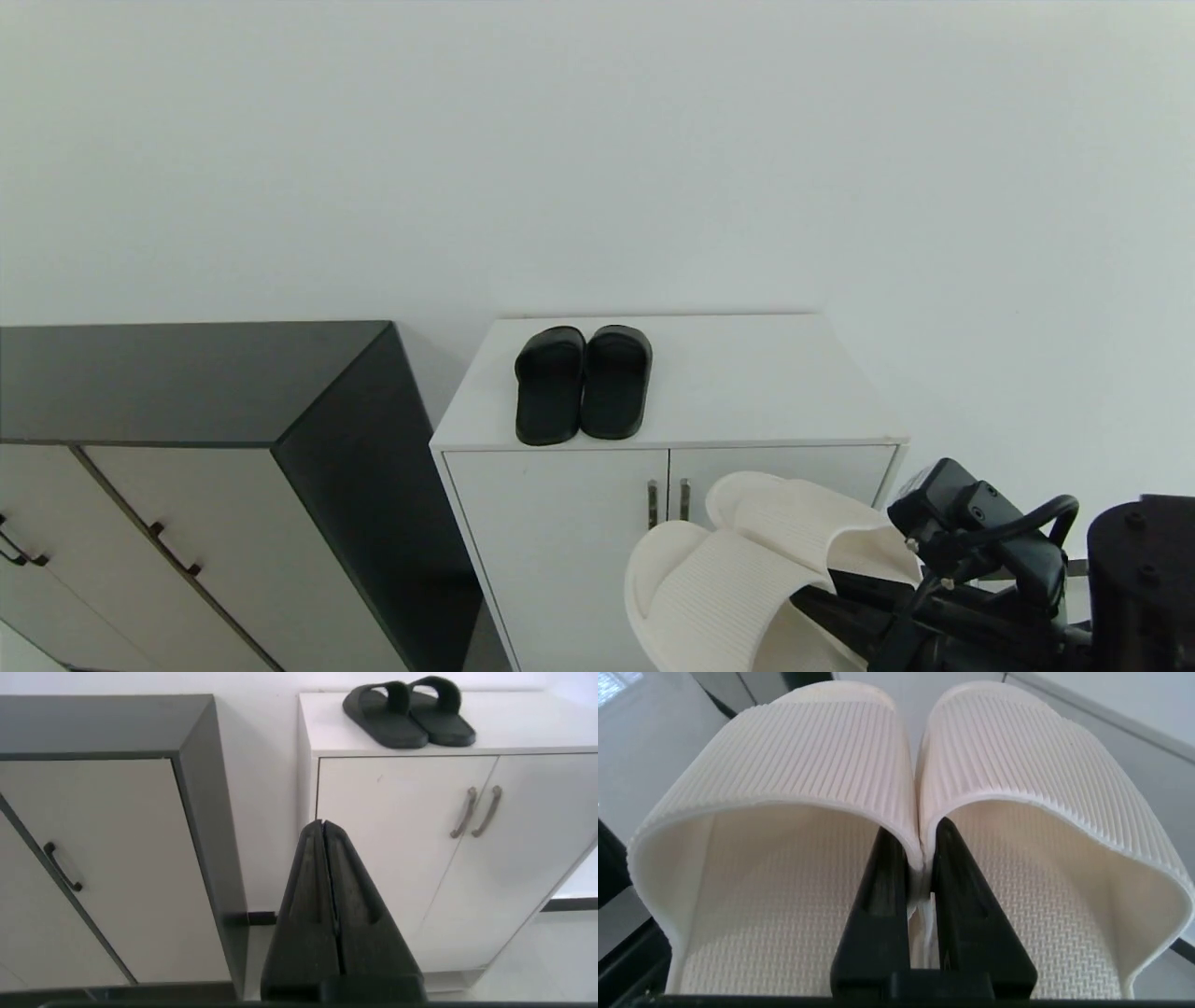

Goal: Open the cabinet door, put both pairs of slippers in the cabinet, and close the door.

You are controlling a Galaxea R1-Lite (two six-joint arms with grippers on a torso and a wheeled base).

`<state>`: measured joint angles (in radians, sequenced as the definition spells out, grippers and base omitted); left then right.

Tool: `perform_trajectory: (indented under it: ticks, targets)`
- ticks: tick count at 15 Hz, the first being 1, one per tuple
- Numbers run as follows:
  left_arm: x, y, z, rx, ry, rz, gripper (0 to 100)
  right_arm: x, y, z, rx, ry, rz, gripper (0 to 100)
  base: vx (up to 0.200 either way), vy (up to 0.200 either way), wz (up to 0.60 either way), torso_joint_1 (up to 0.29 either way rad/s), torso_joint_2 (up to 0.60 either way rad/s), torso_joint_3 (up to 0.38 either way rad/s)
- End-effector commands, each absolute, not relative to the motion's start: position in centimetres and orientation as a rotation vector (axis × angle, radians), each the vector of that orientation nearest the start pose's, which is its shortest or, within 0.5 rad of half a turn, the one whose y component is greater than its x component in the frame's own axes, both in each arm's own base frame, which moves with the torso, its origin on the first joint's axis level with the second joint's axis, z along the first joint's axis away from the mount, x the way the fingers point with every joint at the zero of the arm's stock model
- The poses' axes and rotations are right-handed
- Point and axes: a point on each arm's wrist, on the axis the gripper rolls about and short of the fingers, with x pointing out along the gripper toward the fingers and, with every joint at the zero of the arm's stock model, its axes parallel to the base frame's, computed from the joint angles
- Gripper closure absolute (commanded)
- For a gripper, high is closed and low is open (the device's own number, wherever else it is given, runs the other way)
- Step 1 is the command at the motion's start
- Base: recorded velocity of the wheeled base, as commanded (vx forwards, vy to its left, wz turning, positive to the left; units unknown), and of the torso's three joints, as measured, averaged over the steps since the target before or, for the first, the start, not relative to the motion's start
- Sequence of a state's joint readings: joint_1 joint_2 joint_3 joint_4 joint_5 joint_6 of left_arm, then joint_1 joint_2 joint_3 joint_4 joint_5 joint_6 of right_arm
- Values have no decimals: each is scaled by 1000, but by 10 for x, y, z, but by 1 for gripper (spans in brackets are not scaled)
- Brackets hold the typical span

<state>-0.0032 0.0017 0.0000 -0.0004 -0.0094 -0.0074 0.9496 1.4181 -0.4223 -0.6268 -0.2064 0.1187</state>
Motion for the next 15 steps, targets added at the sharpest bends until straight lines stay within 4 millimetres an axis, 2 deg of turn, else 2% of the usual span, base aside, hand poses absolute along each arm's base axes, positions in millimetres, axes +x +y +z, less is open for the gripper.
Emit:
perform_trajectory:
  ticks: [1,7,11,12,15]
  targets:
    - [-23,0,76,-8,3,-12,100,125,166,150,-103,372,711,100,0,0,0,-61,90,80]
    - [-23,0,76,-8,3,-12,100,124,165,148,-109,378,711,100,0,0,0,-146,364,195]
    - [-23,0,76,-11,3,-12,100,124,167,147,-113,385,716,100,0,0,0,-222,519,288]
    - [-23,0,76,-11,3,-12,0,124,166,145,-116,389,715,100,0,0,0,-242,559,320]
    - [-23,0,76,-11,3,-14,0,123,165,144,-120,394,713,100,0,0,0,-225,546,315]
